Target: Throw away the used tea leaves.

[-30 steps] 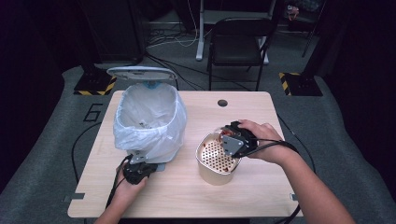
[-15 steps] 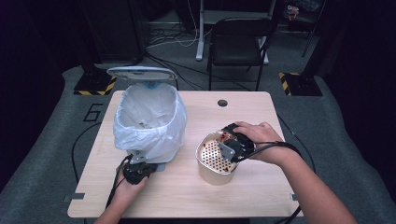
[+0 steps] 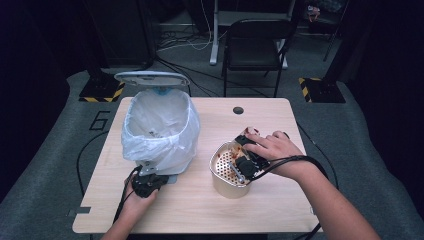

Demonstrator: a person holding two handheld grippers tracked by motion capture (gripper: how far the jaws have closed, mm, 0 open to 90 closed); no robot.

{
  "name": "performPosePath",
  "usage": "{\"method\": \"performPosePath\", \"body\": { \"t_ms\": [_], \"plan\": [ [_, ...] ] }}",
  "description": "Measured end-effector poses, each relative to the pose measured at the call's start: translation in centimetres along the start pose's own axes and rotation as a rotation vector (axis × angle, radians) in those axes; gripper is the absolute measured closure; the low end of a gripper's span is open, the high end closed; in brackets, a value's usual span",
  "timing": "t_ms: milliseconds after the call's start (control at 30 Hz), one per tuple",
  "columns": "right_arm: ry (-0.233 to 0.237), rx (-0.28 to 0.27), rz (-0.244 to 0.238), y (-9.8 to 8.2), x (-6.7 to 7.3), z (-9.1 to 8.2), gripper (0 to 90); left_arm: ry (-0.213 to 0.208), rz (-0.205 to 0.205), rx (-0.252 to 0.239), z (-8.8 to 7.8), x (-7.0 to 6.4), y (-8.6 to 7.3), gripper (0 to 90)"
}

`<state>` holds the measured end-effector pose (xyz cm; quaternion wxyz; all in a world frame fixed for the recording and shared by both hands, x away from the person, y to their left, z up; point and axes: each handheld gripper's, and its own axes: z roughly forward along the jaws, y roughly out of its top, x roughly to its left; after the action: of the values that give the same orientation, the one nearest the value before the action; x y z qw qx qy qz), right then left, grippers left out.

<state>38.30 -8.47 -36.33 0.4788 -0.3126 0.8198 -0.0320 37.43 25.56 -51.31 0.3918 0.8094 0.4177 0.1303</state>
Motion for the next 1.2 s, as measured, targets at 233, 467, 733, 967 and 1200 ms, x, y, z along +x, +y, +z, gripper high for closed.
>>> {"method": "performPosePath", "body": {
  "t_ms": [233,467,733,967,1200],
  "plan": [
    [-0.043,0.032,-0.014,0.5,0.4,-0.2,53.0,-0.001,0.001,0.0,0.0,0.0,0.0,90.0],
    [-0.039,0.041,-0.083,1.2,0.8,-0.2,52.9,-0.001,0.0,0.001,0.0,0.0,0.0,90.0],
    [-0.067,0.037,-0.12,1.5,1.0,0.0,52.9,-0.001,0.0,-0.001,0.0,0.0,0.0,90.0],
    [-0.07,0.002,-0.136,1.6,1.4,0.4,52.8,-0.002,-0.001,0.001,0.0,0.0,0.0,90.0],
    [-0.074,0.024,-0.145,1.4,1.6,0.5,52.9,-0.001,-0.002,-0.002,0.0,0.0,0.0,90.0]
  ]
}}
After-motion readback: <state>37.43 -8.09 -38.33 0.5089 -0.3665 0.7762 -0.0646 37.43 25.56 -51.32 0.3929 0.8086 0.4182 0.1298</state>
